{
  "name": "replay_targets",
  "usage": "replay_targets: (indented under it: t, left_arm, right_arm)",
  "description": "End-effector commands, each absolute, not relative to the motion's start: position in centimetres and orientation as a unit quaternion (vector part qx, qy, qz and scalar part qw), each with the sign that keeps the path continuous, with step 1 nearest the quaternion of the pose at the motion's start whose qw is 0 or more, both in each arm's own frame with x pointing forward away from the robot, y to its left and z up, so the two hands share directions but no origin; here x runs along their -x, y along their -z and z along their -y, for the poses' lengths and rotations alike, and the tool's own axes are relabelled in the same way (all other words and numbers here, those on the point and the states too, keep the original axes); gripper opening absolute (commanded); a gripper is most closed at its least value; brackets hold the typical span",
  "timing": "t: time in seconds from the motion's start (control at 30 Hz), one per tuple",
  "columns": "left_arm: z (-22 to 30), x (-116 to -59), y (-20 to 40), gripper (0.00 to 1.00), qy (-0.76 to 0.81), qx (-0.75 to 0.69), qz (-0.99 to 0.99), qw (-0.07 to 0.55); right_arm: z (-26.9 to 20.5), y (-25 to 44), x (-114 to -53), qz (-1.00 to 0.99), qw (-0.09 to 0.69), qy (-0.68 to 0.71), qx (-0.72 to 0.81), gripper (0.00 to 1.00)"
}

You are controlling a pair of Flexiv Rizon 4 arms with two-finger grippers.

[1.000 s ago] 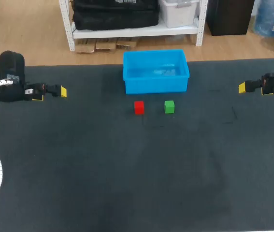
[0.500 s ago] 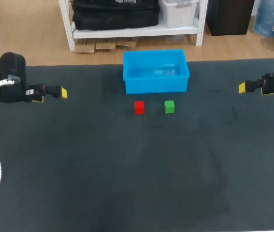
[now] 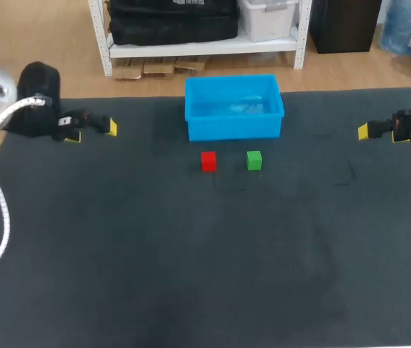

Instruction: Use the left arm to pick the red cube and place it into the blue plastic box first, then use the right arm to grasp the green cube and put it into the same blue plastic box after the first action is fully finished.

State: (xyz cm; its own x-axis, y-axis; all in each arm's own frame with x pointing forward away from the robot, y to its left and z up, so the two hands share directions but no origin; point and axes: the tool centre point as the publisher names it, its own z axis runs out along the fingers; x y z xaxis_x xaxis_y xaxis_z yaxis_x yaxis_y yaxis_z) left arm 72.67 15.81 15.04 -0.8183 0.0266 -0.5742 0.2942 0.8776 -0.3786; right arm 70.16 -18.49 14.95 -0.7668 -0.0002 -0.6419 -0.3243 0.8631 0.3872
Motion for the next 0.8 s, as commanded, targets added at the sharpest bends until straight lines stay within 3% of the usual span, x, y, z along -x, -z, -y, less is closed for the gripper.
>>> replay_targets:
  t: [0.03,0.8]
  left_arm:
    - [-14.6,-74.1,-15.1,1.0,0.187,-0.077,-0.943,0.264]
    - [-9.0,-77.4,-14.2,1.0,0.138,-0.059,-0.966,0.211]
  right_arm:
    - [18.5,-15.0,-70.1,-0.907,0.33,-0.245,0.089,1.0]
    - [18.5,-15.0,-70.1,-0.907,0.33,-0.245,0.089,1.0]
